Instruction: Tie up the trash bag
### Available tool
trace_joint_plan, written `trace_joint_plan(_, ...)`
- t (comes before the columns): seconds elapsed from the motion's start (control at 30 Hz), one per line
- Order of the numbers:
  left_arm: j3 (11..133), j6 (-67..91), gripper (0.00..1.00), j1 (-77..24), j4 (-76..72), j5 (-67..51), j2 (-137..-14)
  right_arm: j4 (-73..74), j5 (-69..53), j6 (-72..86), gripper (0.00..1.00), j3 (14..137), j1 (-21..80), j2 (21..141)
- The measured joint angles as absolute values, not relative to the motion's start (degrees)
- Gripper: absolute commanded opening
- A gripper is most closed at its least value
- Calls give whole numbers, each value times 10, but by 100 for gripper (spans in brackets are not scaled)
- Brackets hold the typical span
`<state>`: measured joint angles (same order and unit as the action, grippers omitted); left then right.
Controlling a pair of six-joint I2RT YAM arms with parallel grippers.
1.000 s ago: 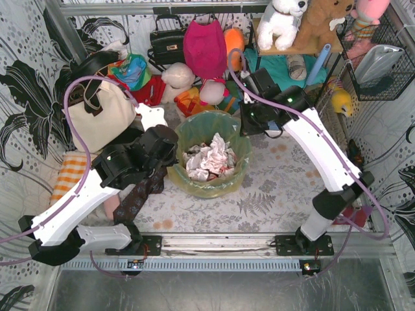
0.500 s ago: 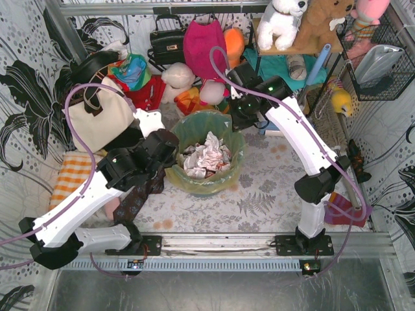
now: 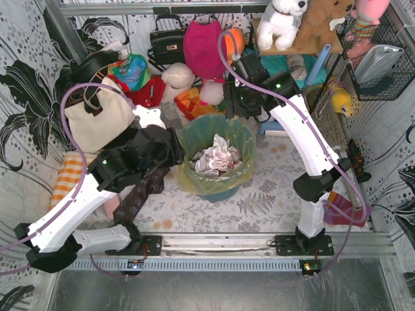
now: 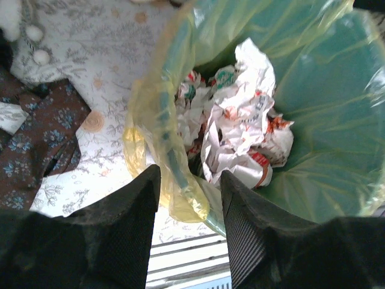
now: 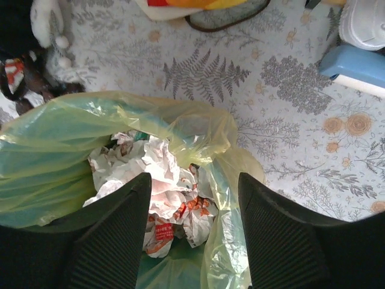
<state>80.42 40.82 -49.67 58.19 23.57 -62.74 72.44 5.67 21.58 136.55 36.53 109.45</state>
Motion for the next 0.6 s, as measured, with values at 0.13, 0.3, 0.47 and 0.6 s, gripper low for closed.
trace_joint_plan(0.13, 828, 399, 57, -469, 582, 231, -607, 724, 71, 217, 64, 1378, 365, 1079)
trace_joint_plan(0.3, 836, 398, 59, -450, 588, 234, -574, 698, 80, 218, 65, 1332, 365, 1009)
trace_joint_plan(0.47, 815, 409, 59, -445, 604, 233, -543, 649, 79, 223, 65, 1237, 365, 893)
trace_joint_plan(0.6, 768, 432, 59, -444, 610, 228, -514, 603, 72, 233, 66, 1155, 365, 807)
